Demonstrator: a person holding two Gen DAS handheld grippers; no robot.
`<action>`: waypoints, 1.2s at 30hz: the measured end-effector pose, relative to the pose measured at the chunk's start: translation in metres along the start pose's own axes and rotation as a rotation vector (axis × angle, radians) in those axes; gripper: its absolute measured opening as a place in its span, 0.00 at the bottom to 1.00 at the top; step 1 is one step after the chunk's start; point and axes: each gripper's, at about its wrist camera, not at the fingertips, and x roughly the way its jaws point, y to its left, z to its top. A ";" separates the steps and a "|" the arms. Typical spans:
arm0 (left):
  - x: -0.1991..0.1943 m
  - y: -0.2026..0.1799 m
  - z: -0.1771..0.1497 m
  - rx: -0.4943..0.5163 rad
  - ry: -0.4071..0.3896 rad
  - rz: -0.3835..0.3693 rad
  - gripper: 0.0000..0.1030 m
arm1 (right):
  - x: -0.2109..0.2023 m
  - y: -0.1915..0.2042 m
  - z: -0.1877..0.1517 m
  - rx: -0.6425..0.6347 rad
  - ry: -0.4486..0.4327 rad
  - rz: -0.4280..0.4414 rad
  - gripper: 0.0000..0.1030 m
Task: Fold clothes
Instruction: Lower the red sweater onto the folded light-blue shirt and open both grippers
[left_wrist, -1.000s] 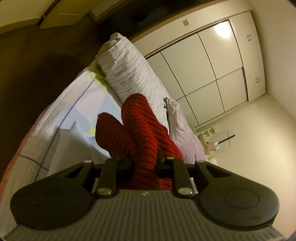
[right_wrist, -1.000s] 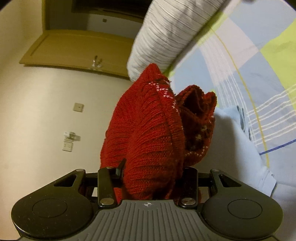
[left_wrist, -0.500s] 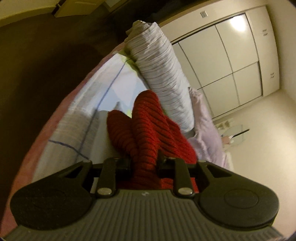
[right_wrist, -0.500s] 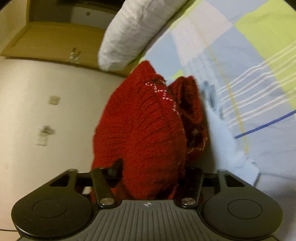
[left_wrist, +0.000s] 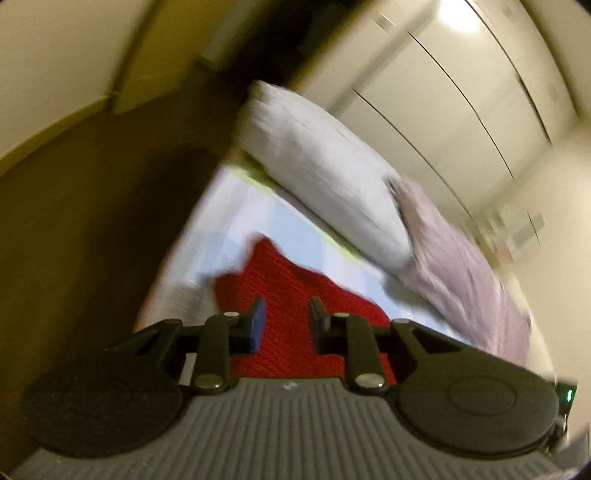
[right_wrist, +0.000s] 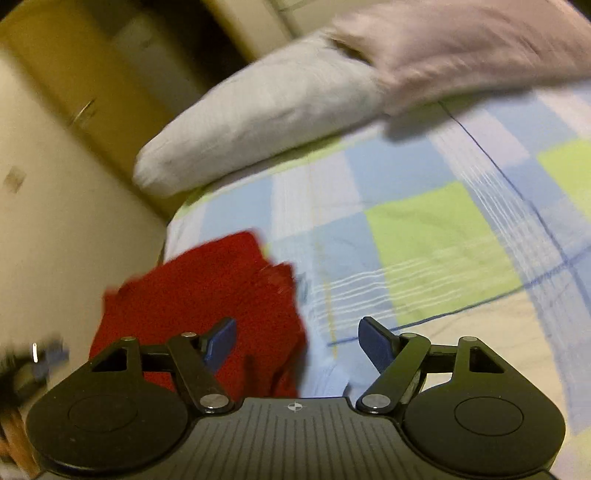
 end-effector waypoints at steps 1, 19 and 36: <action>0.004 -0.013 -0.005 0.058 0.035 -0.006 0.17 | -0.002 0.014 -0.007 -0.076 0.016 -0.004 0.63; 0.084 -0.026 -0.024 0.157 0.170 0.118 0.04 | 0.083 0.062 -0.021 -0.315 0.148 -0.135 0.38; 0.097 -0.024 -0.006 0.218 0.183 0.221 0.08 | 0.108 0.052 -0.004 -0.316 0.132 -0.147 0.38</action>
